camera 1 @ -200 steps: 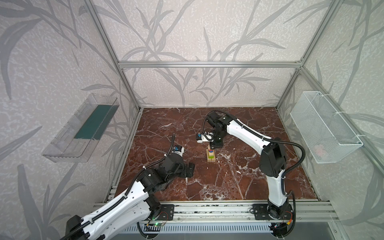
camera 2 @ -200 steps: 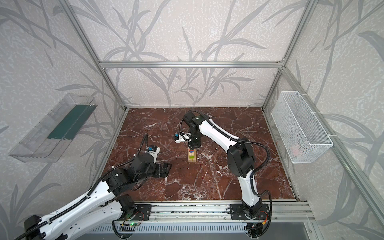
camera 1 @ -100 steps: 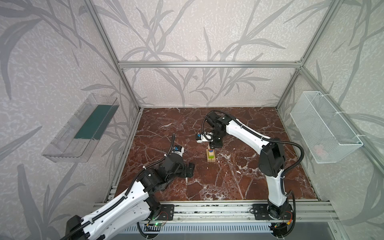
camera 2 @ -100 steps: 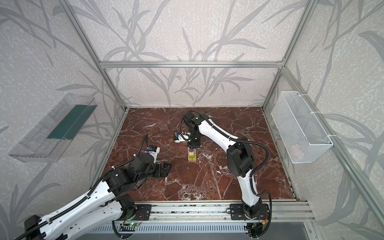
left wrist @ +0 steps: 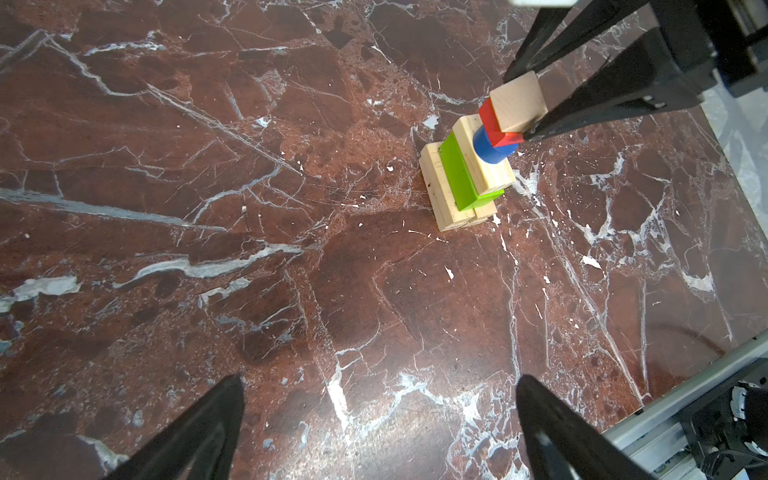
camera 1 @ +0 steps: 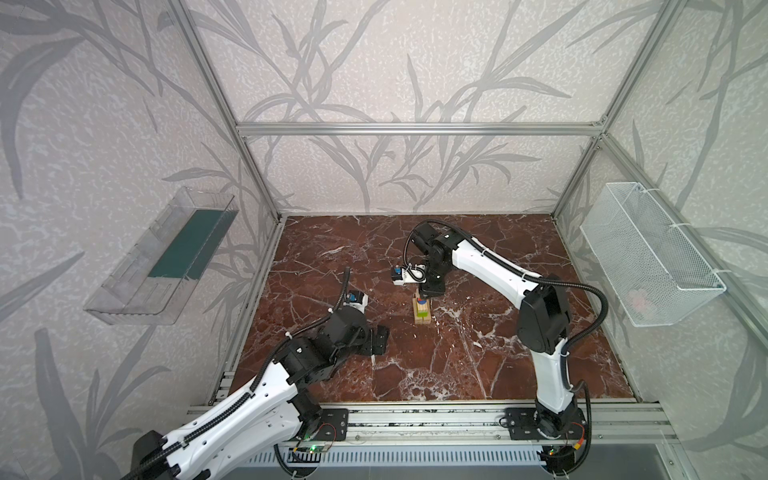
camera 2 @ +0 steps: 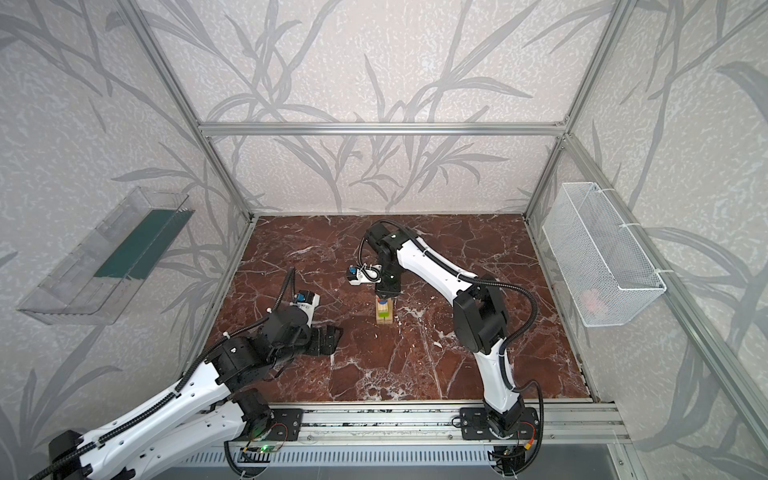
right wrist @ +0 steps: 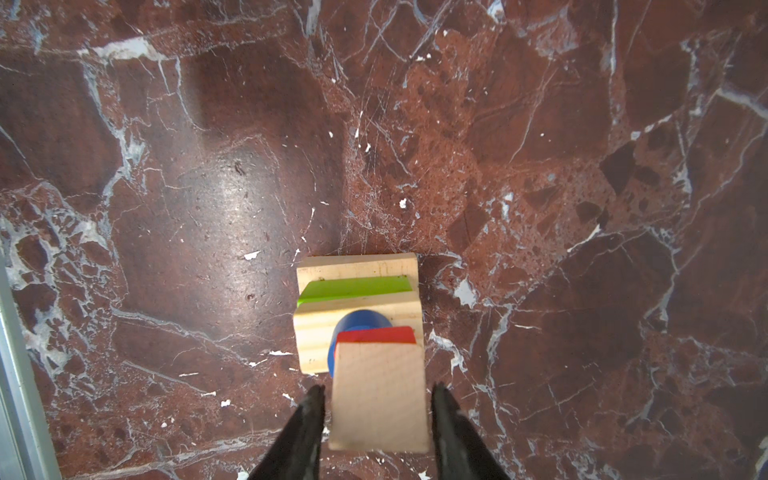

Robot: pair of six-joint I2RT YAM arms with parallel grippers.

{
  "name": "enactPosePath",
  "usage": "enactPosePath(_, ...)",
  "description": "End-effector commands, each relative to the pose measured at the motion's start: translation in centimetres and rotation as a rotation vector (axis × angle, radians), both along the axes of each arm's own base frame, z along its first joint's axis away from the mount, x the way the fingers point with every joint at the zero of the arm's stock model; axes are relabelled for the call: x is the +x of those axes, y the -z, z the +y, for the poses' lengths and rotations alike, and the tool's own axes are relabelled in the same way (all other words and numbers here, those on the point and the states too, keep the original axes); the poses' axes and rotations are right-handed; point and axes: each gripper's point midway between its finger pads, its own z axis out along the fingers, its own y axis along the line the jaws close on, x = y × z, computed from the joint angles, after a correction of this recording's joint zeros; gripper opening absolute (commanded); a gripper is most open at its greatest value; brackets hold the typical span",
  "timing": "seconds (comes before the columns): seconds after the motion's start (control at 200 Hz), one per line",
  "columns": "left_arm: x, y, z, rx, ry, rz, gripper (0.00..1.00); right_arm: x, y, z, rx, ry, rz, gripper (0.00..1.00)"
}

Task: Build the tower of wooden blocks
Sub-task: 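Lower the small wooden block onto the red cube with the right gripper, then open the right gripper and raise it off the stack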

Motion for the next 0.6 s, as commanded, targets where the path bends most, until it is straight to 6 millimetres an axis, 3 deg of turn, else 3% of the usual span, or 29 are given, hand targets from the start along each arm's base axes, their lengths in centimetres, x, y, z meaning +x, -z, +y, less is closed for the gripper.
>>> enactPosePath(0.0,0.1,0.2,0.3,-0.001,-0.015,-0.001,1.0,-0.7,-0.2,-0.3,-0.023,-0.053,0.014,0.47)
enactPosePath(0.205,0.1,0.0,0.3,-0.006,-0.015,-0.007,1.0,-0.7,-0.7,-0.2,-0.014,-0.054,0.002,0.5)
enactPosePath(0.595,0.0,-0.6,0.4,-0.011,-0.013,-0.019,1.0,-0.5,-3.5,0.5,0.071,-0.04,-0.061,0.55)
